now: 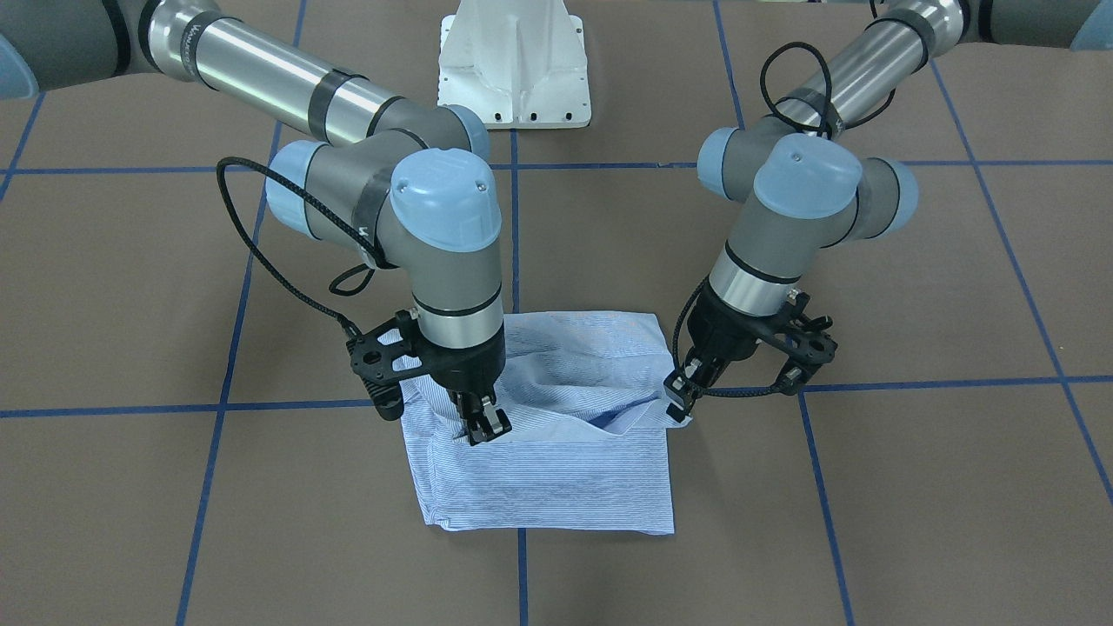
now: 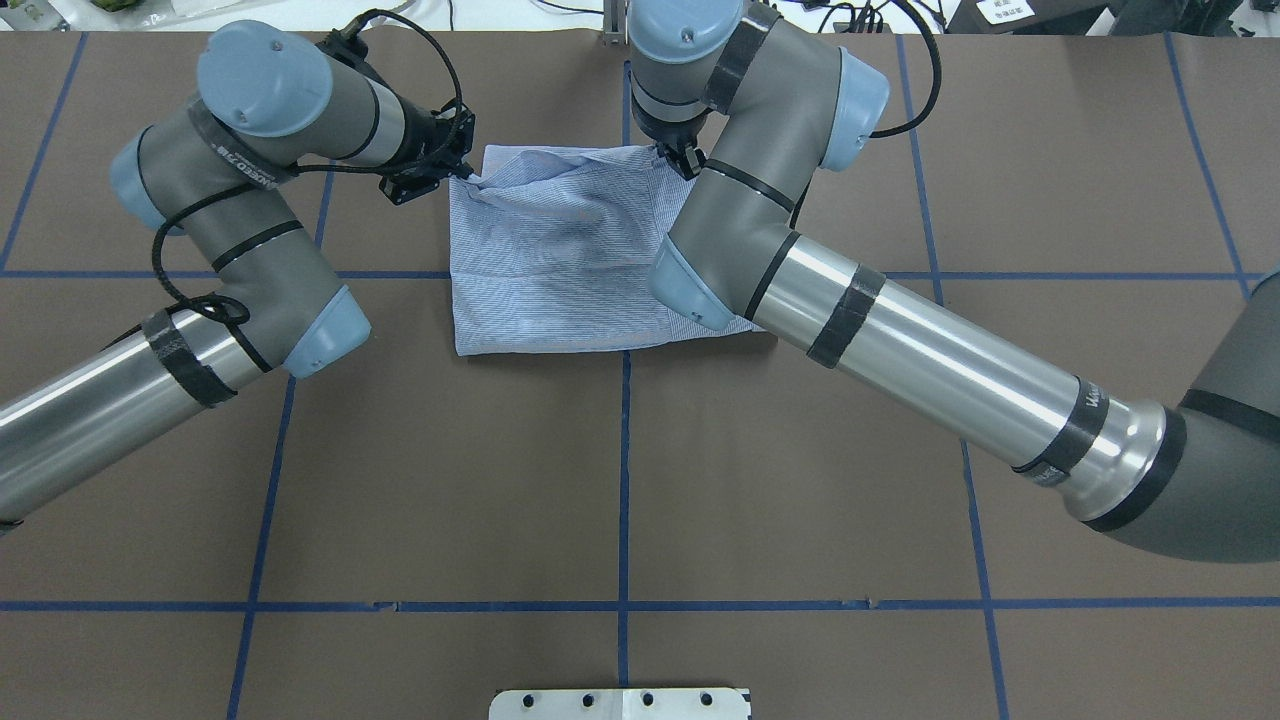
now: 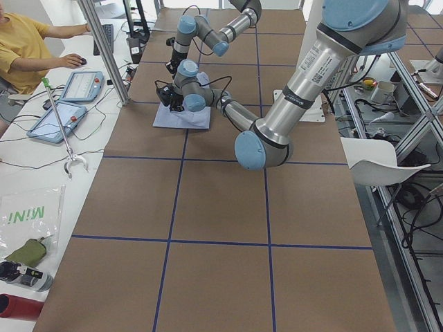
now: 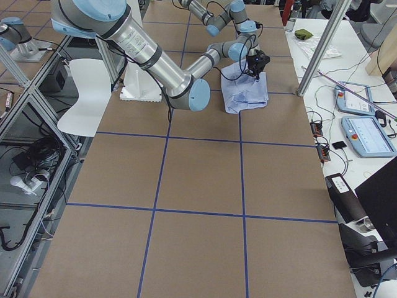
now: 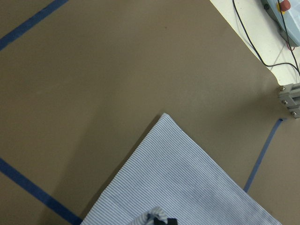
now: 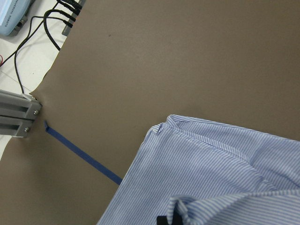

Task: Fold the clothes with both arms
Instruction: 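Fold the near edge with both grippers over toward the collar end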

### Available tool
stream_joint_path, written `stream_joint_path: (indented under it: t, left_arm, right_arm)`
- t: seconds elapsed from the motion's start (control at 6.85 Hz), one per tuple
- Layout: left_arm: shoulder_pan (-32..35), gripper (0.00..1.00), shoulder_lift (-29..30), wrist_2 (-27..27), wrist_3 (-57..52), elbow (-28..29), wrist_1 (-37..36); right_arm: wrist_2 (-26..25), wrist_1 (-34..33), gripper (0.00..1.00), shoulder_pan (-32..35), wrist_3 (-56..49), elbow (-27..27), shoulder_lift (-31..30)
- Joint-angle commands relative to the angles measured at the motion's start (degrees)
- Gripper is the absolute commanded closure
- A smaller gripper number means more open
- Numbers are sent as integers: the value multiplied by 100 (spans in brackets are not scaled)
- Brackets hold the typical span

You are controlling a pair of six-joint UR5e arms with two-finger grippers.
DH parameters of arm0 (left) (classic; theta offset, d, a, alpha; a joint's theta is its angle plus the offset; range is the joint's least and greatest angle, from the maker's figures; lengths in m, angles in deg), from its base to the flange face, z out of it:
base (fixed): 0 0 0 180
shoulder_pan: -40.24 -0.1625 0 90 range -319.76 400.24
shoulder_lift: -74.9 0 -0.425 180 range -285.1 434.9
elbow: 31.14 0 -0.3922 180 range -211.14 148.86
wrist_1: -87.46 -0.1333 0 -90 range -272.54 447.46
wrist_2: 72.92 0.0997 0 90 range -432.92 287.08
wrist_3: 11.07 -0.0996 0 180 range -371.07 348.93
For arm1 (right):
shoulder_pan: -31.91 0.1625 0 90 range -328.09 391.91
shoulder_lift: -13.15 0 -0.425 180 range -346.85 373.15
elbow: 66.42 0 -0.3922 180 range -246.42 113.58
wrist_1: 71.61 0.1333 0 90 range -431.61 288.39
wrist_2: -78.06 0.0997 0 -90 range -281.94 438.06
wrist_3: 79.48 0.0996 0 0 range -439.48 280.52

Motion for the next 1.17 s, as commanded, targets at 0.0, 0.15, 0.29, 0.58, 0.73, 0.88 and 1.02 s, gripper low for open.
stream_joint_path:
  t: [0.0,0.15,0.29,0.58,0.73,0.88,1.02]
  left_arm:
    - [60,100,423,7,-177,775,408]
    - [95,100,494,24,-334,1187,889]
    - [174,94,652,33,-493,1583,1067]
    - [481,39,706,15,-827,1727,1148]
    - [569,39,715,-2,-846,1727,1148]
    - [588,39,680,-11,-889,1710,1157]
    - [666,39,653,-141,-1125,1675,1157]
  right_arm:
    - [59,234,100,105,-128,721,283]
    - [51,634,100,105,-120,1047,311]
    - [51,1056,82,122,-129,1415,311]
    - [120,1271,0,323,-155,1647,477]
    - [391,1271,0,473,-225,1648,495]
    - [585,1245,0,605,-556,1630,487]
    - [752,1245,0,693,-725,1586,374]
